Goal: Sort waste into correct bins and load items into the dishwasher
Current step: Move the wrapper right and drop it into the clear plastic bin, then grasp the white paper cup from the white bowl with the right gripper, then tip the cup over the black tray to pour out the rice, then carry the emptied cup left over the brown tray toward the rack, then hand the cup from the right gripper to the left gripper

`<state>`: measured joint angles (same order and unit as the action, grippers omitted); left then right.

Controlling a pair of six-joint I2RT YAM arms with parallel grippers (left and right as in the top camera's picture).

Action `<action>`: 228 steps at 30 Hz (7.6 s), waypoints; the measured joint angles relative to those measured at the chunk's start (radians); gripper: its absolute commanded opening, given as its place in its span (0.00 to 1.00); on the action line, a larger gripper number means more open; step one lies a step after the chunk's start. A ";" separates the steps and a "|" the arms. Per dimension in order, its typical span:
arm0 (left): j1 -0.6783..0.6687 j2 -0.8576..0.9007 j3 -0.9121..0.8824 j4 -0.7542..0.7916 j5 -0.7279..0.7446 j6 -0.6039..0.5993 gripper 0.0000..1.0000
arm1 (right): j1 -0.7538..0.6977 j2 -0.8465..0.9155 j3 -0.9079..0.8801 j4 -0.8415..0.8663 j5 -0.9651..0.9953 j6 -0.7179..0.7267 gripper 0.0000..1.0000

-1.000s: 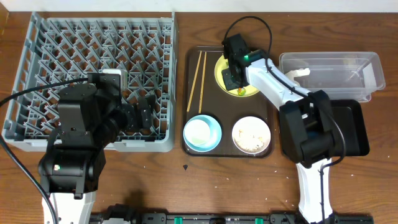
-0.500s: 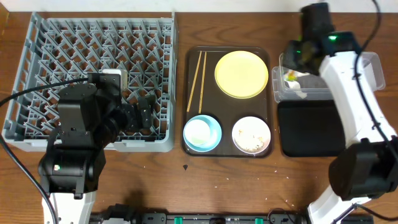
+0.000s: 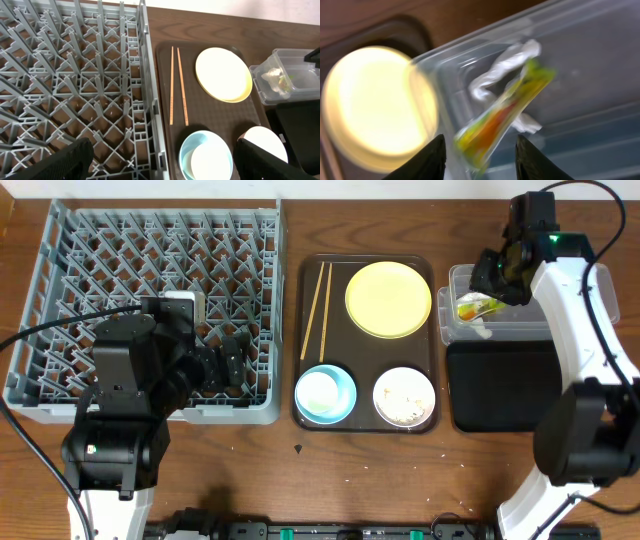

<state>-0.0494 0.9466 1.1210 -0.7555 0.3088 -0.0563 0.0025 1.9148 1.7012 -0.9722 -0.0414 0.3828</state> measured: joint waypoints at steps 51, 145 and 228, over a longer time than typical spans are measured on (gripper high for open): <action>0.000 0.000 0.000 0.000 0.000 0.000 0.90 | 0.608 -0.151 -0.527 0.003 -0.019 0.050 0.01; 0.000 0.000 0.000 0.000 0.000 0.000 0.91 | -0.090 -0.726 -0.644 0.033 -0.776 -0.378 0.01; 0.053 0.162 0.003 0.133 0.879 -0.262 0.90 | 0.325 -0.577 -0.525 0.563 -0.942 -0.208 0.01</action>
<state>0.0040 1.1084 1.1244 -0.6224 1.1877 -0.3180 0.3279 1.3380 1.1767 -0.4088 -0.9836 0.1745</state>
